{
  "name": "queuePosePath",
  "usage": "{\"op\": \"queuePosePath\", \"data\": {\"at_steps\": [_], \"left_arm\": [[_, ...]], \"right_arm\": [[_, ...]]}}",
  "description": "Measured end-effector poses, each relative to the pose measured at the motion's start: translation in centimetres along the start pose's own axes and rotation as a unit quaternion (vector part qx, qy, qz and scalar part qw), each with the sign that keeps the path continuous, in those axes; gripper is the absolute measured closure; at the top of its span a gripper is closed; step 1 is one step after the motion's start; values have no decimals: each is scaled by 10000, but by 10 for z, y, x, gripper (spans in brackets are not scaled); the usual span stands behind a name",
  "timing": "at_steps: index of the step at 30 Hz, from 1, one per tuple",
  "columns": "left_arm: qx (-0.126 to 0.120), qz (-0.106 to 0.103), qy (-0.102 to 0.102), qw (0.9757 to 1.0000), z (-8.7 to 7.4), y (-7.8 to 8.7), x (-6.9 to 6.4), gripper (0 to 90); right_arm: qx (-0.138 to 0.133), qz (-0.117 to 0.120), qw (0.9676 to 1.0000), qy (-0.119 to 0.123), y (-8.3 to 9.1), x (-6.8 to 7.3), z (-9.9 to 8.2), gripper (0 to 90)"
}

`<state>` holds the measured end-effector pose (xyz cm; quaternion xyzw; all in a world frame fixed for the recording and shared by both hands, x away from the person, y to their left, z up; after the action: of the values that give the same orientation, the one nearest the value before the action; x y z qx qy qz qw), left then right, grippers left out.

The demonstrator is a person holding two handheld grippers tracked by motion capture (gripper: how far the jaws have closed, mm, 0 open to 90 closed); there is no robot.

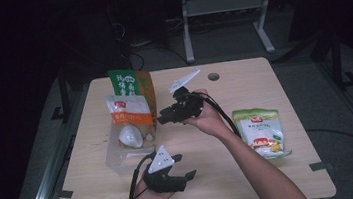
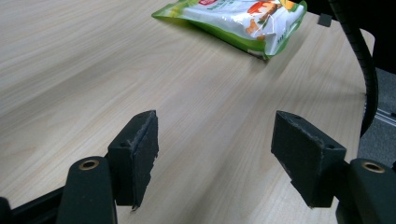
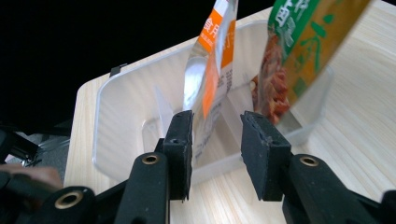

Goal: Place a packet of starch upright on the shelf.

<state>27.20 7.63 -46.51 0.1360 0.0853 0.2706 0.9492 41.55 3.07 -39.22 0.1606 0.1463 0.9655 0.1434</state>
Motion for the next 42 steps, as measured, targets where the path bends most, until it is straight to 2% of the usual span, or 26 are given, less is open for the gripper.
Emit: {"op": "queuePosePath", "data": {"at_steps": [13, 27, 38, 42], "left_arm": [[43, 23, -71, 10000, -1, -1, 0, 289], [64, 2, -79, 9999, -2, -4, 0, 284], [84, -20, -98, 9999, -2, -3, 0, 281], [91, -26, -90, 9999, -2, -4, -1, 281]], "right_arm": [[-51, -262, 9995, -147, 45, -7, -12, 586], [-28, -516, 9981, -322, 89, -17, -34, 533], [22, -845, 9954, -453, 131, -30, -54, 511], [53, -981, 9935, -573, 146, -34, -62, 497]]}}
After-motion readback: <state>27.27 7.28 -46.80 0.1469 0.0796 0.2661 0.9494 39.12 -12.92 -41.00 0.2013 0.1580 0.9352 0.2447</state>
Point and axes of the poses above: each handheld gripper's, and its own axes: y roughly backward along the jaws, z roughly out of its top, x roughly to its left, the point moved 7 cm from there along -y, roughly forward along the jaws, and after that the axes turned 15 degrees about -x, right-handed, at the moved point
